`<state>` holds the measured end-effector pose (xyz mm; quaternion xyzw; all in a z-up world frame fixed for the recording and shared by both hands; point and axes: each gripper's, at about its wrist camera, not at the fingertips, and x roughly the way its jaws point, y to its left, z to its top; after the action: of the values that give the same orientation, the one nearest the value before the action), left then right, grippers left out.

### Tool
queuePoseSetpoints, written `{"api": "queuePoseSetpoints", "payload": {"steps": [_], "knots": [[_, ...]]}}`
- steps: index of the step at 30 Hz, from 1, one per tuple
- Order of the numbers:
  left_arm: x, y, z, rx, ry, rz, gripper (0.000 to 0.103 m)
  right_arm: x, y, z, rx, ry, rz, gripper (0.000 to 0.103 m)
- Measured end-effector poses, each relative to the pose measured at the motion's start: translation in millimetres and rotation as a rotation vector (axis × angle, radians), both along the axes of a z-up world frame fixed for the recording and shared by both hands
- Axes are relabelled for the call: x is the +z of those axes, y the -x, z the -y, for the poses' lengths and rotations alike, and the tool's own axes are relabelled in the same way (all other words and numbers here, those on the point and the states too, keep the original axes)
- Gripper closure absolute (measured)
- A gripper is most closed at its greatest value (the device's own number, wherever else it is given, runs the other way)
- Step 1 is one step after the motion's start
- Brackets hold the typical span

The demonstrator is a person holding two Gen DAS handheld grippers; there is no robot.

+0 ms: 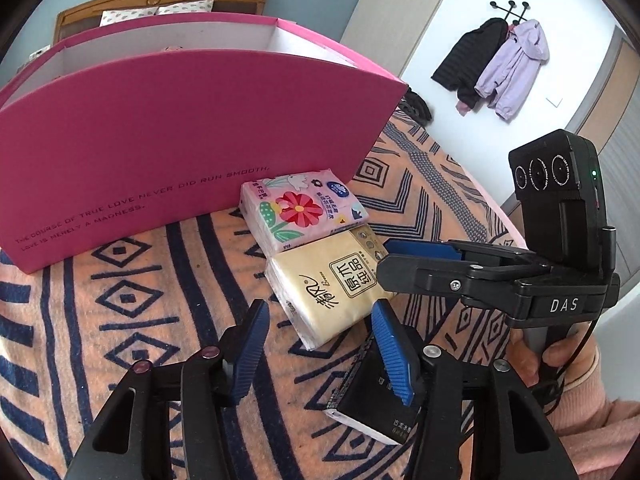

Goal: Organize objects
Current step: 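Withdraw the right gripper and lower it to the beige tissue pack, then close the right gripper on the beige tissue pack and lift it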

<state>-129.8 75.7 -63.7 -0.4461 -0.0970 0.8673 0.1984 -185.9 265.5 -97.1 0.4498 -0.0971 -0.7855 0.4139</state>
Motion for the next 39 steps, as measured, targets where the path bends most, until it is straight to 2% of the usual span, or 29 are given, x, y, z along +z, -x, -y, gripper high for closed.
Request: {"api": "queuePoseSetpoints", "payload": {"steps": [4,8,11,15,29,39], "knots": [[0.9,0.7,-1.3,-0.011,0.000,-0.002,0.057,-1.0,-0.4,1.9,0.002,-0.002,0.002,0.047],[0.9,2.0,-2.7,-0.020,-0.003,-0.003,0.058,-2.7,-0.2,4.5,0.009,-0.006,0.009,0.049],[1.7,2.3,-3.0,-0.021,0.001,-0.004,0.059,-4.9,0.5,6.5,0.014,-0.012,0.016,0.056],[2.0,1.6,-2.8,-0.018,-0.013,-0.001,0.059,-4.8,0.2,6.0,0.012,-0.018,0.012,0.058],[10.1,-8.2,-3.1,-0.037,-0.024,-0.035,0.059,-0.8,-6.7,4.3,0.008,-0.019,-0.008,0.058],[27.0,-19.1,-2.0,-0.050,-0.019,-0.094,0.059,12.8,-13.0,0.5,0.006,0.000,-0.042,0.058]]}}
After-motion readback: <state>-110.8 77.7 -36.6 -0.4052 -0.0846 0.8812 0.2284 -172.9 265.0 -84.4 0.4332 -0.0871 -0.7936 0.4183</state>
